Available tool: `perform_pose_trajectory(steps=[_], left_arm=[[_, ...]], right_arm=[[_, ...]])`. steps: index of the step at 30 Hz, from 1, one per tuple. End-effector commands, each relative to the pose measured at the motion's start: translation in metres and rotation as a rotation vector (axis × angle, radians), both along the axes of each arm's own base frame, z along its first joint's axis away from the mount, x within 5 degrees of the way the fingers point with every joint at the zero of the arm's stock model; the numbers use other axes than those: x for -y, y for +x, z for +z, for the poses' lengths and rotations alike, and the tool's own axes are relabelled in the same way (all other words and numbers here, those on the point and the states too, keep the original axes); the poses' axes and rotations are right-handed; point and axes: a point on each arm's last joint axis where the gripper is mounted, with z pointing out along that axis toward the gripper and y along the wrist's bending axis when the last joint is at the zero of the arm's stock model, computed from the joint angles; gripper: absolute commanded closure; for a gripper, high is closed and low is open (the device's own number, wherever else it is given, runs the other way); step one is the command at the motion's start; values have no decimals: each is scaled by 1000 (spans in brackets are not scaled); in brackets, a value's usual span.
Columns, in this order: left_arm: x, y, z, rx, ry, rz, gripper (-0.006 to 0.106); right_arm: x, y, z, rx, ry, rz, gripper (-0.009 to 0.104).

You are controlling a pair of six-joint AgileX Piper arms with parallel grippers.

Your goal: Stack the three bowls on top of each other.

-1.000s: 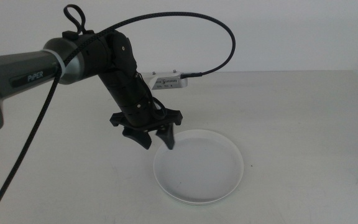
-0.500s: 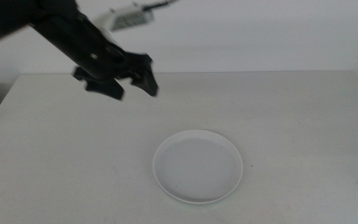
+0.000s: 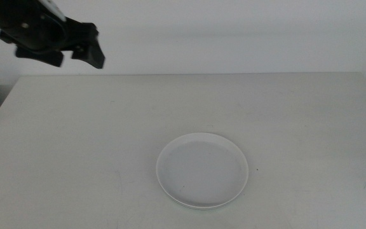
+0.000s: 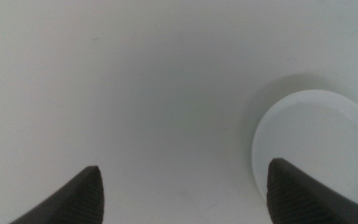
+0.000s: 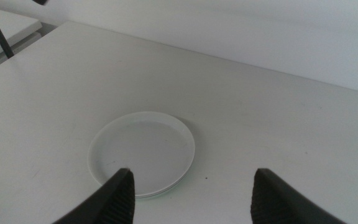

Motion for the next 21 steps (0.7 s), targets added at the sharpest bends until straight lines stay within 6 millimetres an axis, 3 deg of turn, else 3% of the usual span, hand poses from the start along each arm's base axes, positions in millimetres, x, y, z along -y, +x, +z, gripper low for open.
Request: perform_pose_trajectory(steps=[1,6,12,17,21], left_arm=[[-6,-22,38,117,-21,38,13],[-17,-56,62,179,5,92,13],[-28,-94,75,277,19,129,13],[-36,-117,72,356,59,149,13],[-42,-132,65,398,89,163,13]], right_arm=[[1,4,14,113,23,-18,47],[-1,12,13,87,15,-39,47],[-16,54,12,-50,12,-85,47],[-28,96,33,-67,-18,-134,47],[-21,115,55,-24,-30,-208,49]])
